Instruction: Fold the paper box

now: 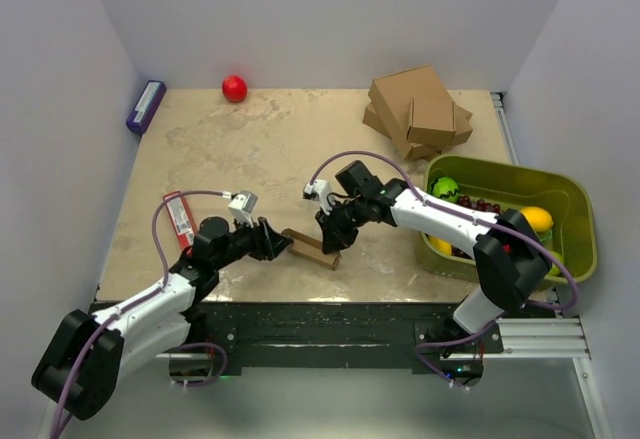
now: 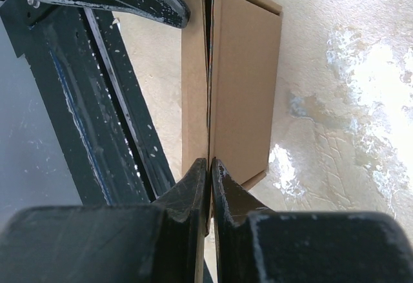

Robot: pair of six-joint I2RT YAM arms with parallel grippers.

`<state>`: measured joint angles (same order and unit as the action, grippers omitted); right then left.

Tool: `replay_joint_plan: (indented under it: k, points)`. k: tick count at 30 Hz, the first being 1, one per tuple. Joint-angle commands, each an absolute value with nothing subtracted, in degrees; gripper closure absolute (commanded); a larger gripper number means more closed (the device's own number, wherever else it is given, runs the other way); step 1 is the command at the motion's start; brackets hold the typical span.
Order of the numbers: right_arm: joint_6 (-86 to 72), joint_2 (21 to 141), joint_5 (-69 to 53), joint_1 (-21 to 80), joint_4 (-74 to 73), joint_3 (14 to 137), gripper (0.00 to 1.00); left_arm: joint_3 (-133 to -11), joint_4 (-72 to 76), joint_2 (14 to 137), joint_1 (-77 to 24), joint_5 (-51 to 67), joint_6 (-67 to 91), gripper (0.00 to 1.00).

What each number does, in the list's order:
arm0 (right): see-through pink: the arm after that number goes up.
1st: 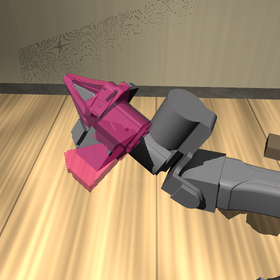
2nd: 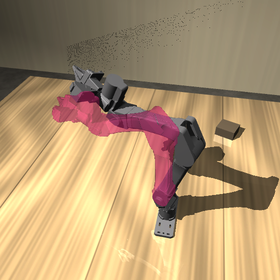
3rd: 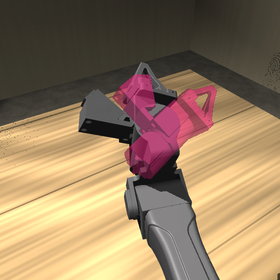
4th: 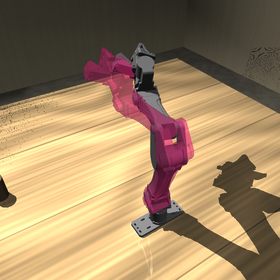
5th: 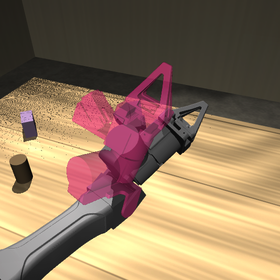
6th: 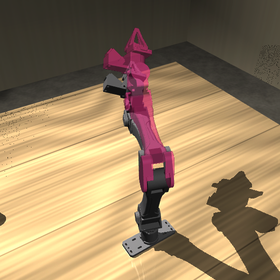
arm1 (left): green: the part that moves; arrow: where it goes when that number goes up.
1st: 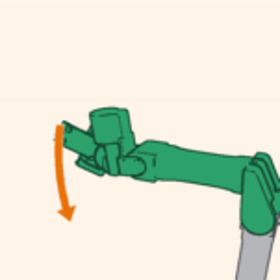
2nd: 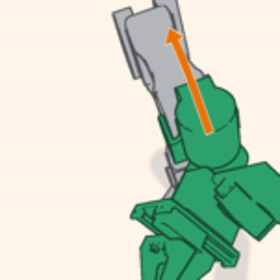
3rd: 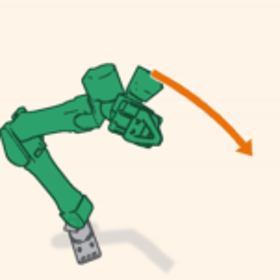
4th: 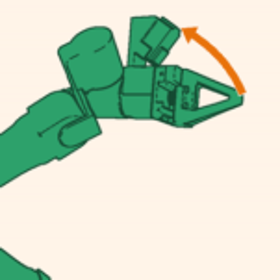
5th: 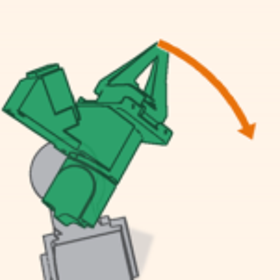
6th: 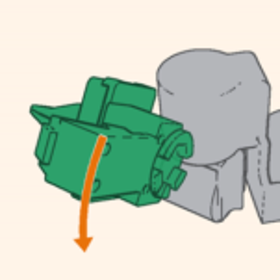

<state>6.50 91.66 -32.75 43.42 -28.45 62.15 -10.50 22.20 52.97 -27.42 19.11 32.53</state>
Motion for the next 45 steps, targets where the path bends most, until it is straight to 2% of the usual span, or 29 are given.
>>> replay_joint_plan:
  k: [1, 12, 14, 17, 18, 21, 25, 28, 32, 37, 41, 45]
  points:
    - [7.56, 92.9, -32.87, 43.15, -28.74, 63.54, 0.91, -8.62, 29.52, 54.84, -27.16, 21.18, 33.75, 0.47]
    - [7.47, 93.25, -32.52, 43.16, -28.92, 63.63, 0.91, -9.49, 36.47, 60.73, -27.16, 20.48, 33.49, 0.53]
    - [7.3, 93.16, -32.26, 43.15, -28.92, 63.63, 0.9, -9.41, 37.79, 62.13, -27.16, 20.3, 33.4, 0.57]
    - [5.98, 92.99, -30.07, 43.15, -28.92, 63.72, 0.82, -9.14, 40.42, 64.33, -27.16, 20.48, 33.49, 0.63]
    - [5.19, 92.99, -29.01, 43.15, -28.74, 63.81, 0.73, -9.14, 41.13, 64.86, -27.16, 20.57, 33.31, 0.65]
    - [2.21, 91.85, -24.88, 43.15, -29.26, 63.81, 0.56, -9.14, 41.22, 65.57, -27.16, 20.22, 32.87, 0.71]
    - [-2.88, 89.65, -20.92, 43.16, -29.97, 63.98, 0.42, -9.23, 41.22, 65.74, -27.16, 19.78, 32.61, 0.74]
    - [-6.57, 87.54, -16.8, 43.24, -30.93, 64.51, 0.36, -9.93, 40.35, 66.36, -27.25, 19.6, 32.61, 0.75]
    - [-11.59, 83.94, -9.43, 43.24, -33.04, 65.39, 0.34, -10.37, 39.38, 66.53, -27.16, 19.6, 32.52, 0.76]
    - [-17.83, 79.37, -6.86, 43.33, -37.08, 65.39, 0.35, -11.33, 36.83, 66.01, -27.77, 18.46, 32.61, 0.78]
    - [-21.96, 77.35, -7.29, 44.38, -39.2, 63.9, 0.4, -12.22, 33.85, 65.57, -29.52, 15.21, 32.43, 0.78]
    - [-25.39, 75.94, -6.59, 47.1, -38.59, 61.62, 0.49, -13.09, 32.43, 65.83, -31.02, 13.27, 32.52, 0.79]
